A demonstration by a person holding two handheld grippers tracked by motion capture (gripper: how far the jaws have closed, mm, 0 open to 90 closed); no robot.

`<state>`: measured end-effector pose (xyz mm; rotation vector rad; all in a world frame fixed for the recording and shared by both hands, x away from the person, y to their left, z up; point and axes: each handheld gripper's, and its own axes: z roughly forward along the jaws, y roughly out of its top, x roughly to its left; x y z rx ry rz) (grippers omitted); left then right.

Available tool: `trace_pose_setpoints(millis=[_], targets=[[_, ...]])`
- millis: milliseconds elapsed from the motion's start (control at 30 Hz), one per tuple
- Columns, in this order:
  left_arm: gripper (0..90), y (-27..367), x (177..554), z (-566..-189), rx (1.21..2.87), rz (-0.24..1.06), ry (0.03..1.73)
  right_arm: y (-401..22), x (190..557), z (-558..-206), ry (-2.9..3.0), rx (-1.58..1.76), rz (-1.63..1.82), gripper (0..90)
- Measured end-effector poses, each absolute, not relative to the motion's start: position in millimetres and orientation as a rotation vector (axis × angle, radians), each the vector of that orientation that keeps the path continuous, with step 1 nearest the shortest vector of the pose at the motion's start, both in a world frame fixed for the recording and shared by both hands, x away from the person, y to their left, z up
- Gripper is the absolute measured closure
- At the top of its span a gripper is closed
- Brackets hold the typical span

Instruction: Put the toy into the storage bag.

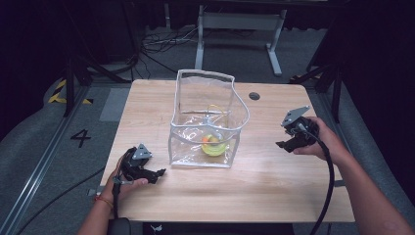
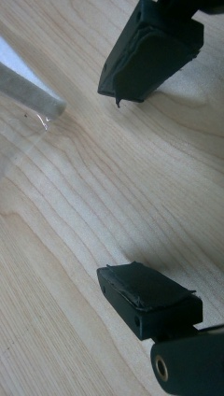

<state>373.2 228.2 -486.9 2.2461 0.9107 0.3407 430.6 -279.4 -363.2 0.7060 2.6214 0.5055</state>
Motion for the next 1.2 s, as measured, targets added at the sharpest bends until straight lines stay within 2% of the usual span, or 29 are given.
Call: trace_pose_setpoints(millis=[533, 867, 967, 1200], targets=[[12.2, 228.2, 373.2, -486.9, 2.246, 0.340, 0.911, -304.3, 416.2, -393.0, 2.567, 0.768, 0.559, 29.4], [12.2, 228.1, 372.0, -486.9, 2.242, 0.339, 0.924, -356.5, 384.9, -458.0, 2.436, 0.964, 0.798, 18.8], [12.3, 228.1, 371.0, -486.9, 2.238, 0.344, 0.934, -370.0, 376.2, -478.1, 2.379, 1.028, 0.824, 19.2], [11.5, 228.1, 372.8, -486.9, 2.241, 0.349, 0.930, -388.3, 368.4, -492.3, 2.262, 1.213, 0.986, 15.2]])
